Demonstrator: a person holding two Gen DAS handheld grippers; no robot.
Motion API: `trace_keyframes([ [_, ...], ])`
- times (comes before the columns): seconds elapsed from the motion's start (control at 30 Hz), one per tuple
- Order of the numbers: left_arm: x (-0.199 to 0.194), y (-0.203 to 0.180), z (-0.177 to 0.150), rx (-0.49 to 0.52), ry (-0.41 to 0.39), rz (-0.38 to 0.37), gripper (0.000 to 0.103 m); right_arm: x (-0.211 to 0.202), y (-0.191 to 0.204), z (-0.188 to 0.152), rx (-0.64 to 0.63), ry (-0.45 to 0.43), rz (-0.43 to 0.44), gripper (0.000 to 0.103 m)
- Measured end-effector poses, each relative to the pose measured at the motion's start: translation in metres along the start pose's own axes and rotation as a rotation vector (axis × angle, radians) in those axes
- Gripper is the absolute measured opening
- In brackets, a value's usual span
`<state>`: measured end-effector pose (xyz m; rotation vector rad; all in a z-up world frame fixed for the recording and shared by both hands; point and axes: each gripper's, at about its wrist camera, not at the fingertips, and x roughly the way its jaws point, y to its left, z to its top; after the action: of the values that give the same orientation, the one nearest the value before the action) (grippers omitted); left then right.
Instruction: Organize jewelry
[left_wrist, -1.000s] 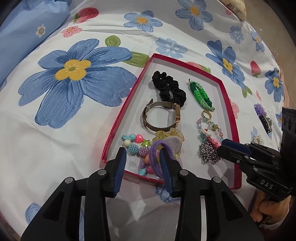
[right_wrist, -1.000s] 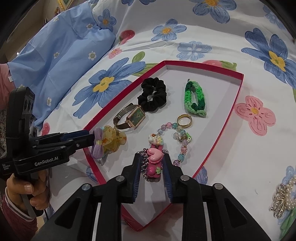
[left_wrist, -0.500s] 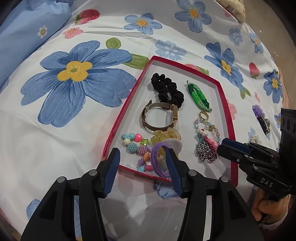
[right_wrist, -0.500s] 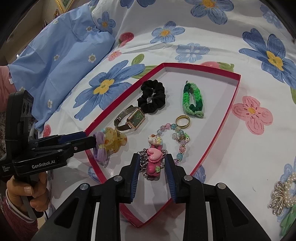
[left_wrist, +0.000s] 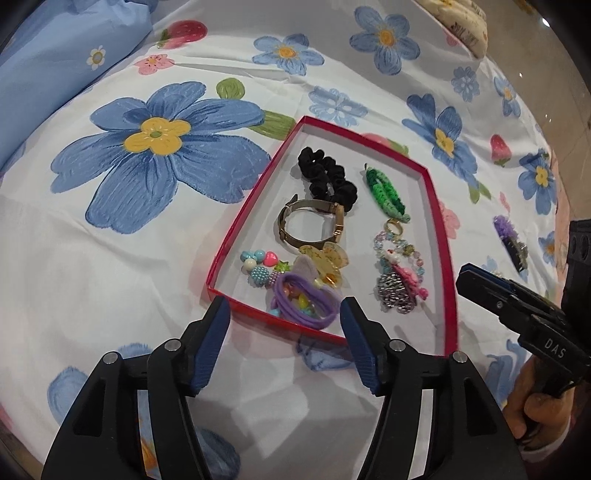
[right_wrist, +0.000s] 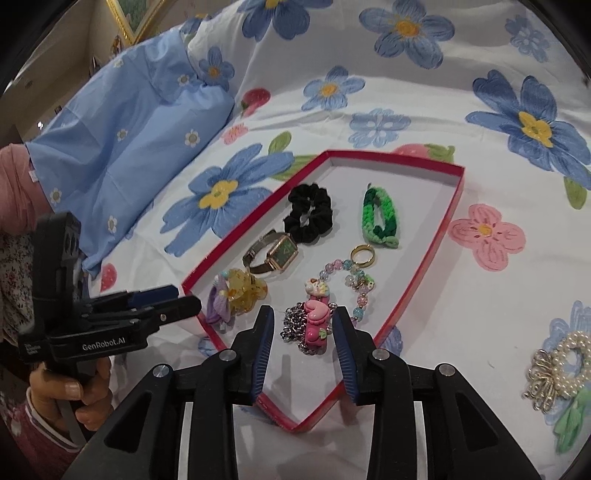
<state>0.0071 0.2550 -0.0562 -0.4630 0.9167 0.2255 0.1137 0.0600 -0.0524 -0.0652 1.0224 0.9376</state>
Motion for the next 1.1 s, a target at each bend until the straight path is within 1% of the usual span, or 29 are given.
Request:
trace_keyframes([
  [0.1, -0.011, -0.002, -0.004, -0.027, -0.035, -0.028, 0.068, -0.013, -0.002, -0.001, 0.022, -0.039, 0.011, 0.047],
  [0.17, -0.019, -0.004, -0.007, -0.041, -0.062, -0.045, 0.072, -0.022, -0.004, -0.002, 0.039, -0.071, 0.021, 0.057],
  [0.23, -0.028, -0.006, -0.01, -0.057, -0.095, -0.064, 0.079, -0.03, -0.006, -0.003, 0.053, -0.104, 0.029, 0.06],
  [0.3, -0.035, -0.007, -0.013, -0.071, -0.117, -0.073, 0.083, -0.039, -0.008, -0.006, 0.075, -0.14, 0.043, 0.064],
  [0.33, -0.039, -0.008, -0.017, -0.08, -0.129, -0.079, 0.084, -0.042, -0.009, -0.007, 0.085, -0.152, 0.048, 0.066],
  [0.47, -0.047, -0.009, -0.025, -0.098, -0.141, -0.079, 0.086, -0.053, -0.014, -0.018, 0.123, -0.188, 0.075, 0.068],
  [0.63, -0.055, -0.019, -0.038, -0.07, -0.148, -0.037, 0.086, -0.063, -0.017, -0.032, 0.14, -0.215, 0.086, 0.073],
  [0.7, -0.058, -0.024, -0.045, -0.058, -0.152, -0.013, 0.086, -0.067, -0.017, -0.04, 0.14, -0.227, 0.083, 0.073],
  [0.83, -0.072, -0.036, -0.054, -0.022, -0.179, 0.038, 0.086, -0.079, -0.011, -0.051, 0.103, -0.258, 0.053, 0.074],
  [0.9, -0.083, -0.044, -0.054, 0.022, -0.199, 0.053, 0.087, -0.087, -0.005, -0.053, 0.06, -0.275, 0.02, 0.076],
  [0.93, -0.086, -0.048, -0.053, 0.041, -0.206, 0.063, 0.087, -0.091, -0.002, -0.053, 0.04, -0.287, 0.011, 0.078],
  [0.97, -0.092, -0.052, -0.052, 0.065, -0.223, 0.078, 0.088, -0.099, 0.003, -0.051, 0.01, -0.308, 0.003, 0.083],
  [1.0, -0.098, -0.057, -0.051, 0.087, -0.246, 0.094, 0.092, -0.105, 0.006, -0.049, -0.012, -0.319, -0.002, 0.086],
  [1.03, -0.105, -0.06, -0.05, 0.106, -0.277, 0.115, 0.1, -0.111, 0.01, -0.046, -0.04, -0.333, -0.009, 0.091],
  [1.07, -0.11, -0.063, -0.05, 0.118, -0.309, 0.135, 0.103, -0.117, 0.014, -0.043, -0.06, -0.348, -0.017, 0.096],
  [1.1, -0.113, -0.064, -0.051, 0.123, -0.338, 0.152, 0.103, -0.124, 0.018, -0.041, -0.085, -0.374, -0.031, 0.099],
])
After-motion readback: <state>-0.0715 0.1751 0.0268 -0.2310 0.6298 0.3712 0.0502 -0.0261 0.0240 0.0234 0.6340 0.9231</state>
